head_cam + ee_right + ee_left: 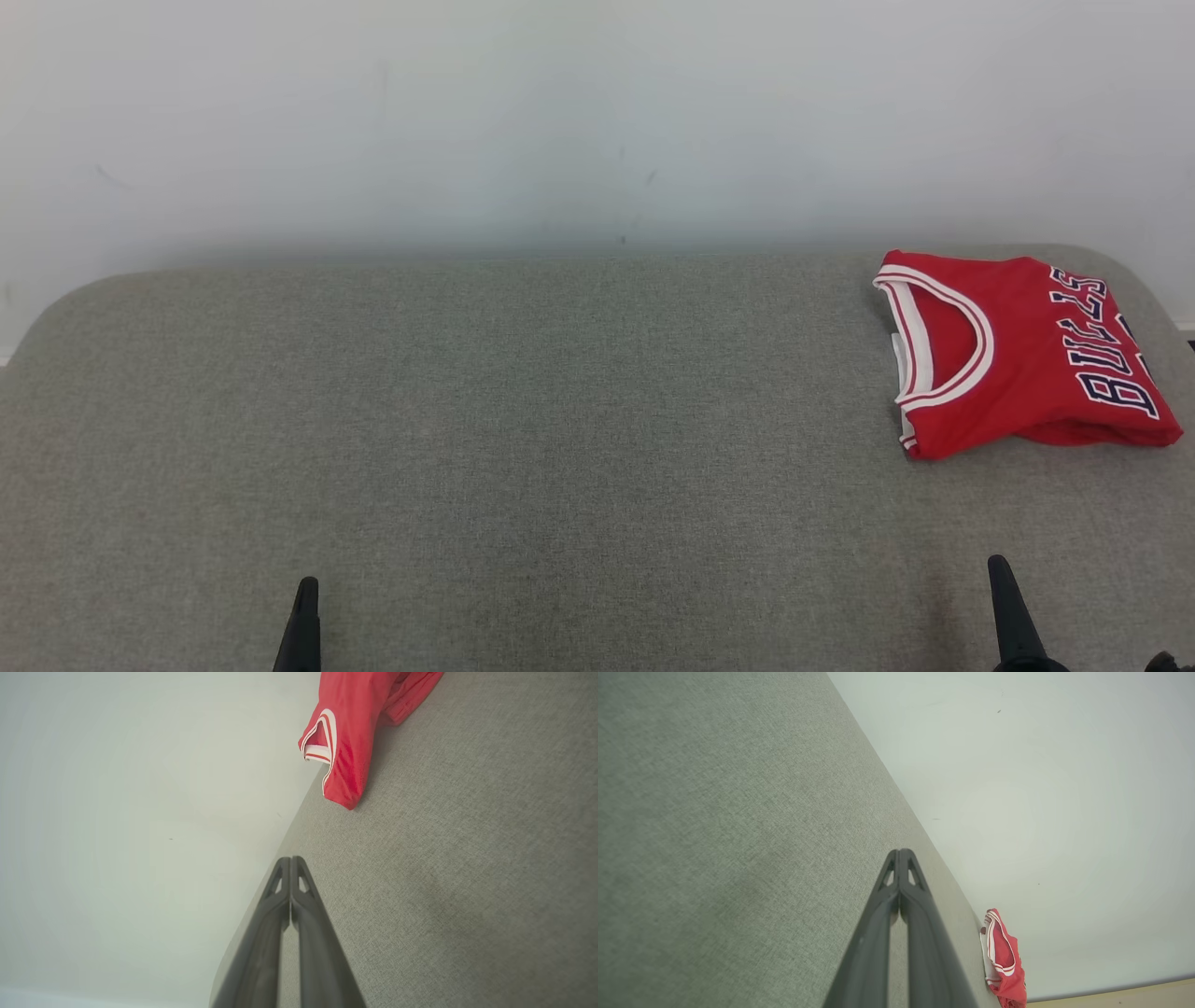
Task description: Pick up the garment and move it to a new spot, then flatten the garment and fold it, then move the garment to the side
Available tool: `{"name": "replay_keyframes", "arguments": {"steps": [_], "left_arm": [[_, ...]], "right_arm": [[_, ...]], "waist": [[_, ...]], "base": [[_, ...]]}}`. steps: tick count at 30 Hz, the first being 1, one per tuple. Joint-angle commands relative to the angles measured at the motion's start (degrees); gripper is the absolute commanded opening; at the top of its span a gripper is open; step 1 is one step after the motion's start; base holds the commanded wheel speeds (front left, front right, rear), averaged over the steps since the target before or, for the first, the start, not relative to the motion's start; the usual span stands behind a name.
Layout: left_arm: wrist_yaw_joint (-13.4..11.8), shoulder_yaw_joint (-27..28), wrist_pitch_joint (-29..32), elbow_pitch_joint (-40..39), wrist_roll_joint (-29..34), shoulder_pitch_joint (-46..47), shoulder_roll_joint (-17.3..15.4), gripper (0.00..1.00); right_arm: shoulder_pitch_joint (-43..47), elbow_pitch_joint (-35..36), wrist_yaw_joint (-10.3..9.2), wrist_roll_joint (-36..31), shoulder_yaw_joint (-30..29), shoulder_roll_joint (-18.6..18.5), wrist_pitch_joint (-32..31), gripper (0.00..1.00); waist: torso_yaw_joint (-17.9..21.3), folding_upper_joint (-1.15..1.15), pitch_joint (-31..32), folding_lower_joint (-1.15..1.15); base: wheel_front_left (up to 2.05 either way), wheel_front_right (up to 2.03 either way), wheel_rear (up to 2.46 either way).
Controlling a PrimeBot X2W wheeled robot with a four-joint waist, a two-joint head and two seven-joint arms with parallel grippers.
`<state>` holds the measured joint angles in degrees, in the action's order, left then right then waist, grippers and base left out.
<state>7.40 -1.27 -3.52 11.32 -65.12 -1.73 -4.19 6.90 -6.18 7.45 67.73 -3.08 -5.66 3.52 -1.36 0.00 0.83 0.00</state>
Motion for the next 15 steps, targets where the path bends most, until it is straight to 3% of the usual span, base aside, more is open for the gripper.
{"name": "replay_keyframes", "arguments": {"steps": [1,15], "left_arm": [[0.1,-0.1,0.2,-0.6,-1.7,1.3,-0.5,0.0],[0.1,-0.2,2.1,-0.7,-9.6,2.5,-0.5,0.0]], "right_arm": [[-1.0,0.7,0.03,1.2,-0.3,-0.4,-0.2,0.0],[-1.3,1.3,0.04,9.3,-1.4,-0.6,-2.2,0.0]], "waist": [[0.0,0.0,0.0,0.0],[0.3,0.0,-0.2,0.0]], "base": [[0.0,0.0,0.0],[0.0,0.0,0.0]]}}
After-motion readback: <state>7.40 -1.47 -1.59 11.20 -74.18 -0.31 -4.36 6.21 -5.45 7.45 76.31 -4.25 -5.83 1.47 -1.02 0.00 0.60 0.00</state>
